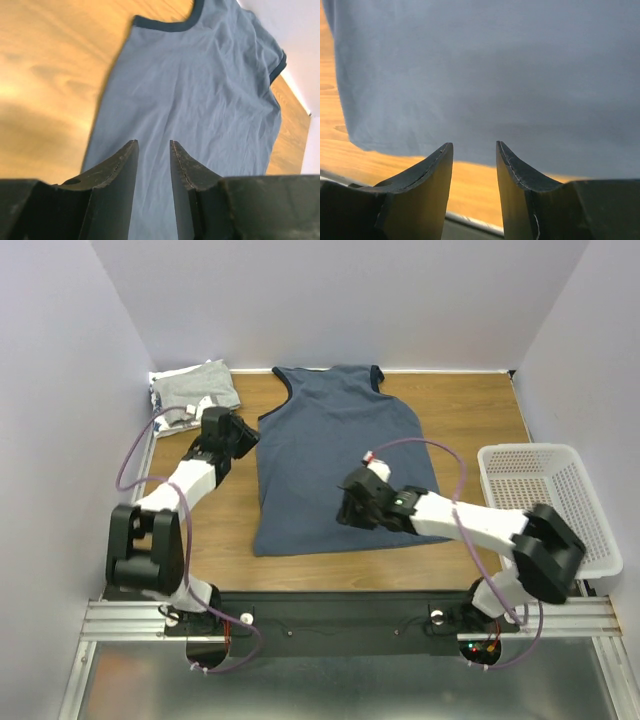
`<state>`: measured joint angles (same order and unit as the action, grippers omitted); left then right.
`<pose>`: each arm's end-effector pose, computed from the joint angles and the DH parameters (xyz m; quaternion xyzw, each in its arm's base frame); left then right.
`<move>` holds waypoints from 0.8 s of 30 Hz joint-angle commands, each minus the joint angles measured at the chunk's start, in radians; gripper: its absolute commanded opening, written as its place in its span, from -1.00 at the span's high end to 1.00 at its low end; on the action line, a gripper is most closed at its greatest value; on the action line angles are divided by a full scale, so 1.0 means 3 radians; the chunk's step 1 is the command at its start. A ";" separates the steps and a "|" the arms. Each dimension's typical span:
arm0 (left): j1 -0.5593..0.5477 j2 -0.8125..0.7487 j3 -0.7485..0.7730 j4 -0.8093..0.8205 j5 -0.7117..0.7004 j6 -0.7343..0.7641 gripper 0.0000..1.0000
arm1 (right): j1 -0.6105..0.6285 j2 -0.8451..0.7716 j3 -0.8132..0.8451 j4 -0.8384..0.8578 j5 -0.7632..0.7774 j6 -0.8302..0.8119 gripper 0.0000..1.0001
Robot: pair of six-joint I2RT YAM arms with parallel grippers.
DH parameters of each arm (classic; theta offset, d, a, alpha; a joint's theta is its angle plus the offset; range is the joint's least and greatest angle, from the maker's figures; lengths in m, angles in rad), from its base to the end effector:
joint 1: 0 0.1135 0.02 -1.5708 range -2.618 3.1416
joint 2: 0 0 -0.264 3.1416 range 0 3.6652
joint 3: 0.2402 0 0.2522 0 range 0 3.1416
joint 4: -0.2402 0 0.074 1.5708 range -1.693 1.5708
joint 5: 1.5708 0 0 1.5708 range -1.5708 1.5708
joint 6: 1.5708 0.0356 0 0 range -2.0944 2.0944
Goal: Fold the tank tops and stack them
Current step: Flatten the tank top out
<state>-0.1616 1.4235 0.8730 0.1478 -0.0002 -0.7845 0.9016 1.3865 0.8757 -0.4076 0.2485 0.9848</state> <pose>0.3180 -0.0518 0.2547 -0.2557 0.7941 -0.2512 0.4909 0.1809 0.2146 0.2194 0.0788 0.9375 0.1884 0.2817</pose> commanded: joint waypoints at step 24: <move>-0.0009 0.2091 0.1876 -0.0963 -0.0112 0.1004 0.25 | 0.0507 0.0712 -0.0280 0.0495 0.0138 -0.0117 0.07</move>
<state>-0.1642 2.0357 1.3857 -0.0940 0.0189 -0.5293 1.0481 1.6085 0.8310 -0.1829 0.2695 0.9394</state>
